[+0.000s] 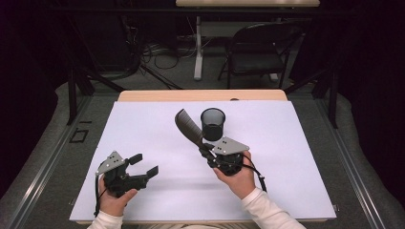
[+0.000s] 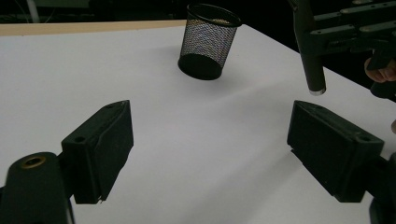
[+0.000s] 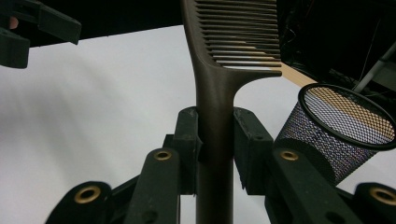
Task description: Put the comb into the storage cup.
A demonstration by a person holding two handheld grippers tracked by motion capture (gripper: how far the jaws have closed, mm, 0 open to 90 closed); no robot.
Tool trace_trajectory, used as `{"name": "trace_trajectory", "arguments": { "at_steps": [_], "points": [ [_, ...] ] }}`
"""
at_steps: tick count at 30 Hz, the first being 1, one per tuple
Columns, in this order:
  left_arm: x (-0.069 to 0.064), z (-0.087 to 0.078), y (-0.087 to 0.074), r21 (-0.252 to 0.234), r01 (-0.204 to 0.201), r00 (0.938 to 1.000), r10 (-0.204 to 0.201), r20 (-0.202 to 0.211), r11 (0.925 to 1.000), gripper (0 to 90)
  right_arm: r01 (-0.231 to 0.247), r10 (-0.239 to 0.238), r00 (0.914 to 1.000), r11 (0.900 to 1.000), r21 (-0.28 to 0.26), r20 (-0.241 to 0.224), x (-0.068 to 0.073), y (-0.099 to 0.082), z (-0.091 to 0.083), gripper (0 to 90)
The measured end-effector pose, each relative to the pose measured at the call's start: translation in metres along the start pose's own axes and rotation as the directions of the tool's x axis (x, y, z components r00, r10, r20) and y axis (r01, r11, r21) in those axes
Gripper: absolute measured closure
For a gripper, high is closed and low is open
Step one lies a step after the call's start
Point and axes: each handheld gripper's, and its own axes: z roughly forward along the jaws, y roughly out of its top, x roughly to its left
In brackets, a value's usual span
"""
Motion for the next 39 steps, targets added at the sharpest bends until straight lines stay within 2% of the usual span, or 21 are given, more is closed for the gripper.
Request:
{"name": "trace_trajectory", "arguments": {
  "at_steps": [10, 23, 26, 34, 39],
  "points": [
    [-0.003, 0.007, 0.025, 0.017, 0.024, 0.9995, -0.025, 0.018, 0.9995, 16.3, -0.011, 0.011, 0.9999, 0.9999, -0.006, 0.01, -0.003, 0.0, -0.002, 72.7],
    [-0.011, 0.018, 0.06, 0.047, 0.005, 0.9995, -0.006, 0.03, 0.9989, 18.0, -0.018, 0.018, 0.9996, 0.9997, -0.019, 0.02, -0.005, 0.0, -0.004, 72.7],
    [-0.013, 0.021, 0.065, 0.057, 0.007, 0.9996, -0.009, 0.027, 0.9983, 20.7, -0.016, 0.017, 0.9996, 0.9996, -0.021, 0.023, -0.006, 0.0, -0.004, 72.7],
    [-0.017, 0.029, 0.074, 0.079, 0.034, 0.9991, -0.036, 0.024, 0.9963, 21.0, -0.015, 0.016, 0.9995, 0.9995, -0.026, 0.027, -0.006, 0.0, -0.005, 72.7],
    [-0.017, 0.031, 0.08, 0.077, 0.046, 0.9984, -0.048, 0.029, 0.996, 23.3, -0.02, 0.02, 0.9994, 0.9995, -0.026, 0.029, -0.007, 0.0, -0.005, 72.7]
  ]
}}
